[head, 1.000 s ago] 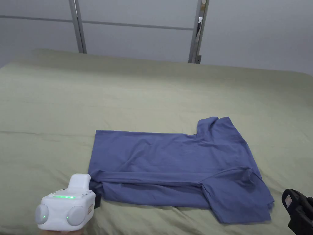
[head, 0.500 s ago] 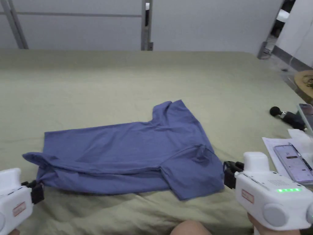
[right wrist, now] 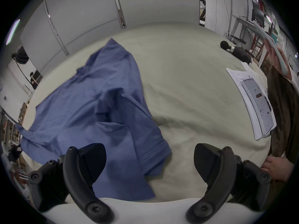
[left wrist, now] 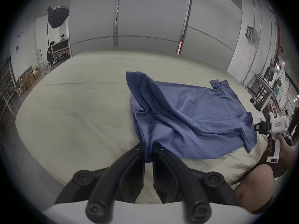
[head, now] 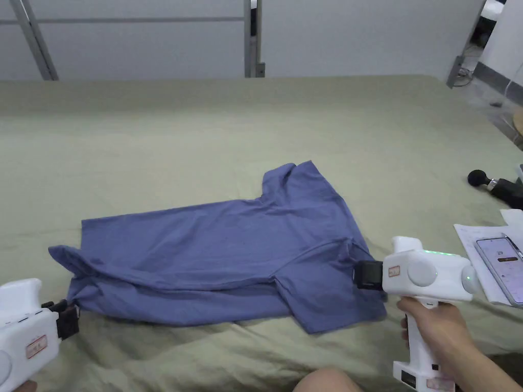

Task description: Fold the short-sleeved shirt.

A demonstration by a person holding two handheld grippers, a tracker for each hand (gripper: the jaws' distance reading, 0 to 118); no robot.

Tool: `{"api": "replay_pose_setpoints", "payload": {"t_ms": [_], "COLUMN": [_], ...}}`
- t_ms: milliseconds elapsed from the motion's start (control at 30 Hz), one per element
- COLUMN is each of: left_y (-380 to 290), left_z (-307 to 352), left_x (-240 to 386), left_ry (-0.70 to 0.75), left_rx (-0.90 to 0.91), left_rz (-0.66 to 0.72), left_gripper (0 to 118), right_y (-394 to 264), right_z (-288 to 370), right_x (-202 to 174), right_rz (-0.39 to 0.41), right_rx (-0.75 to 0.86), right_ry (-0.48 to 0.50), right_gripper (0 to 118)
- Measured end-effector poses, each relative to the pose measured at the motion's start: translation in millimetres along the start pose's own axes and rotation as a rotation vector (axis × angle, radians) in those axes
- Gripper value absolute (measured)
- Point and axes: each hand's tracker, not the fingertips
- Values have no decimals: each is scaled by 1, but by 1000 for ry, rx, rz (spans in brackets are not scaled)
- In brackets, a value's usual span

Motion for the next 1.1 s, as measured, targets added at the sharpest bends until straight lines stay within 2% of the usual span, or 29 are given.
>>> {"api": "replay_pose_setpoints", "payload": {"t_ms": [33,67,100,133,167,200,233,300,433,600,733,867,967,1100], "left_y": [1,1,2,2,2,2,3,2,0,-6,-20,-45,-69,-91], "left_z": [0,1,1,-2,-1,-1,-1,-3,-6,5,18,26,15,2], "left_x": [1,2,3,-1,-1,0,0,-3,-15,-20,-27,-41,-52,-48], "left_ry": [2,2,2,0,-1,-1,-3,0,-11,-26,-23,-11,-12,7], "left_rx": [-2,-4,-7,-7,-7,-8,-9,-11,-12,5,9,-3,-51,-91], "left_rz": [0,-1,-3,-4,-8,-12,-16,-16,17,-13,-30,-34,-51,-34], "left_gripper": [9,9,9,9,9,9,9,9,9,9,9,9,9,9], "right_y": [0,-2,-1,-3,-5,-5,-10,-10,-7,-26,-50,-72,-102,-109], "right_z": [-2,-1,-25,-20,-12,-9,-6,-4,3,43,70,68,76,42], "right_x": [-1,-3,3,-3,-7,-8,-12,-18,-5,2,11,37,31,41], "right_rz": [6,11,14,41,78,63,65,106,16,33,-4,-32,-39,-57], "right_rx": [-34,-63,-60,-31,27,40,48,56,94,158,170,167,150,109], "right_ry": [-20,-7,14,-32,-22,70,105,27,67,89,122,144,138,132], "right_gripper": [107,88,61,50,20,9,9,9,9,9,9,9,9,9]}}
